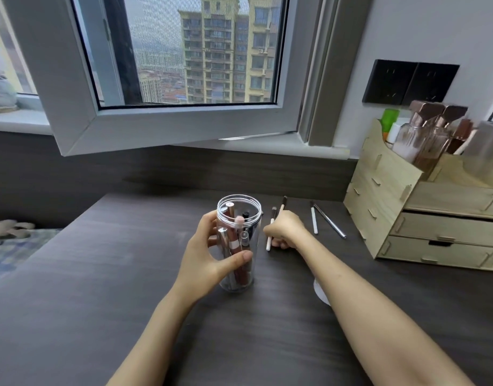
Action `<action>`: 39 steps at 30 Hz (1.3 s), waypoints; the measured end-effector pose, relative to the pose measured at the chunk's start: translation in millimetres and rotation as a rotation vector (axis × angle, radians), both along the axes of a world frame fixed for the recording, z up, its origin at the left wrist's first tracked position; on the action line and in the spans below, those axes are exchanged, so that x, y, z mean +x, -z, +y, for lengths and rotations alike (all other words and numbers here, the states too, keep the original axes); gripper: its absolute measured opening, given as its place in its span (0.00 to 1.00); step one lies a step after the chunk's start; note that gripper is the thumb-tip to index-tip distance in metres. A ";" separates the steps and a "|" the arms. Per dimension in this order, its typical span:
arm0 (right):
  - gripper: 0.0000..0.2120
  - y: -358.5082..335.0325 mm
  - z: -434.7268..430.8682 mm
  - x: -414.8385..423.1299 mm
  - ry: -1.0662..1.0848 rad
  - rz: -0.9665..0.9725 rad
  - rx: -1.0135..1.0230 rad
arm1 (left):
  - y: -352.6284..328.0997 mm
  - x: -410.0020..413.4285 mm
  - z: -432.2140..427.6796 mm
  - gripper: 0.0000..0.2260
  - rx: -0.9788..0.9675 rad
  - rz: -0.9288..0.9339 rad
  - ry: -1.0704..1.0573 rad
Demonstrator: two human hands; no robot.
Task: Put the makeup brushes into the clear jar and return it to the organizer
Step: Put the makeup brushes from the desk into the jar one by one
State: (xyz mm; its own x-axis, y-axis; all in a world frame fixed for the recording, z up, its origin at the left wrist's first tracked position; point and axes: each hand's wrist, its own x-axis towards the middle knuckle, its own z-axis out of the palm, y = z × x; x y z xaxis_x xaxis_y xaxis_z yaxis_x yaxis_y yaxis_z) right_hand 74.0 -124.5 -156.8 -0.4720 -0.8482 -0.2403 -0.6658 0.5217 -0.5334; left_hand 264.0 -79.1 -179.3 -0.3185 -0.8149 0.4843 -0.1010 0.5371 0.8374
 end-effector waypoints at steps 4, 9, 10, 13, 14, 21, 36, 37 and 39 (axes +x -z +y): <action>0.10 -40.4 25.5 1.5 0.013 -0.494 -0.453 | 1.6 -0.1 -1.0 0.33 0.001 0.004 0.001; 0.07 -98.7 73.7 18.6 -0.275 -0.603 -0.836 | -0.6 -0.7 1.7 0.30 -0.005 0.000 0.000; 0.06 -102.0 78.7 23.8 -0.332 -0.451 -0.823 | -0.8 -1.0 2.4 0.30 -0.008 0.001 0.001; 0.09 -101.8 83.2 34.3 -0.452 0.057 -0.738 | -0.9 -1.6 3.8 0.29 -0.016 -0.001 0.004; 0.10 -99.9 83.5 36.5 -0.497 0.149 -0.691 | -1.2 -1.6 4.3 0.29 -0.020 -0.005 0.004; 0.05 -96.2 80.8 28.9 -0.552 0.151 -0.638 | -2.1 -2.1 4.7 0.29 -0.024 -0.013 0.008; 0.14 0.0 -34.3 -38.5 0.054 0.146 -0.258 | 0.3 -4.1 0.9 0.29 -0.017 -0.004 0.018; 0.17 6.1 -39.4 -35.1 0.083 0.128 -0.254 | 0.2 -3.7 0.9 0.29 -0.018 -0.004 0.017; 0.19 14.8 -44.7 -28.9 0.135 0.126 -0.252 | -0.3 -3.3 1.1 0.29 -0.015 -0.006 0.017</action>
